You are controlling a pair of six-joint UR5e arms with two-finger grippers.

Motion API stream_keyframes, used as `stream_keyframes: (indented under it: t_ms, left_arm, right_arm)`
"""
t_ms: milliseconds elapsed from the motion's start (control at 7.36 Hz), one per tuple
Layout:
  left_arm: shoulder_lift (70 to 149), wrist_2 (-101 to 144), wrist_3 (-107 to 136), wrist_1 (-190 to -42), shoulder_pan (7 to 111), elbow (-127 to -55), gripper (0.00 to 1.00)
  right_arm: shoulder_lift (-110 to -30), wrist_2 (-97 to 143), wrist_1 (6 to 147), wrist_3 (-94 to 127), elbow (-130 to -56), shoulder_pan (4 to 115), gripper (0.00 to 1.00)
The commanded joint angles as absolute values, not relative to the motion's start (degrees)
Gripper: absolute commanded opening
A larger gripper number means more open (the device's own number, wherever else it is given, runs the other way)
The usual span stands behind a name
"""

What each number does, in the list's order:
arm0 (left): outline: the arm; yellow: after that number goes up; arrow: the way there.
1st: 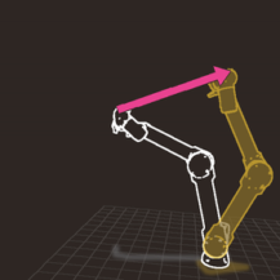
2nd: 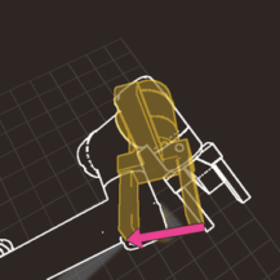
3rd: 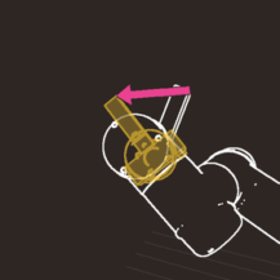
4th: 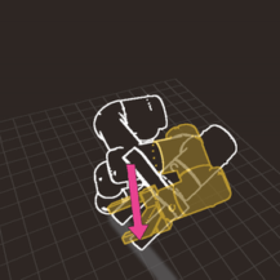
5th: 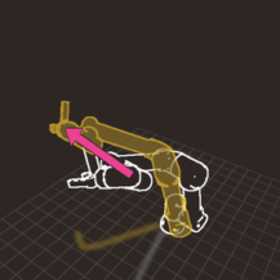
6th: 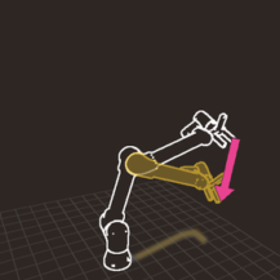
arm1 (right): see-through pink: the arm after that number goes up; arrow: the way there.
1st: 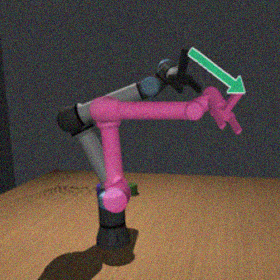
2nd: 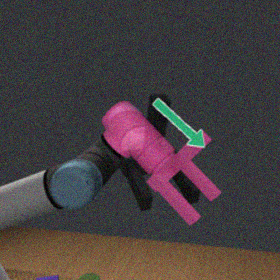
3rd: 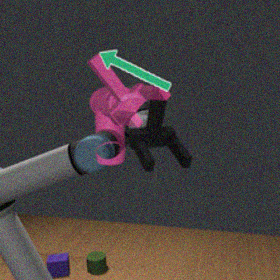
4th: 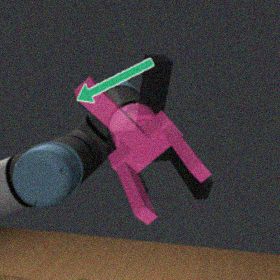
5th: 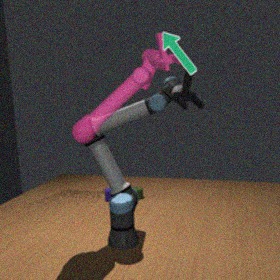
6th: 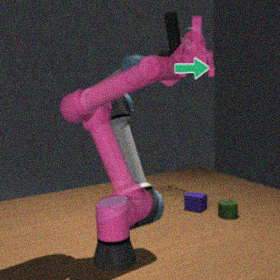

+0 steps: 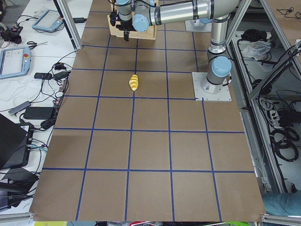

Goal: Open upper drawer

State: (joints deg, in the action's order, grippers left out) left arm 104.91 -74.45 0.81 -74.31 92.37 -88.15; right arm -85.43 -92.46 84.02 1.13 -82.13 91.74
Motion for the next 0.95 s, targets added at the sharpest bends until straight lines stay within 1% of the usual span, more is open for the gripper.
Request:
stream_keyframes:
  t_ms: [0, 136, 407, 679, 815]
  left_arm:
    - [104.7, -74.5, 0.2, -75.0, 91.8, -88.1, 1.0]
    - [104.2, -74.5, 0.1, -75.7, 91.5, -87.2, 1.0]
    - [101.8, -75.3, -0.4, -82.2, 88.3, -84.7, 1.0]
    - [97.8, -86.3, -3.4, -92.0, 87.2, -79.2, 1.0]
    - [95.6, -86.7, -3.5, -93.7, 87.5, -77.8, 1.0]
  right_arm:
    - [-85.4, -92.5, 84.0, 1.1, -82.1, 91.8, 1.0]
    - [-85.4, -92.5, 84.0, 1.1, -82.1, 91.8, 1.0]
    - [-85.4, -92.5, 84.0, 1.1, -82.1, 91.7, 1.0]
    - [-85.4, -92.5, 84.0, 1.1, -82.1, 91.8, 1.0]
    - [-85.4, -92.5, 84.0, 1.1, -82.2, 91.7, 1.0]
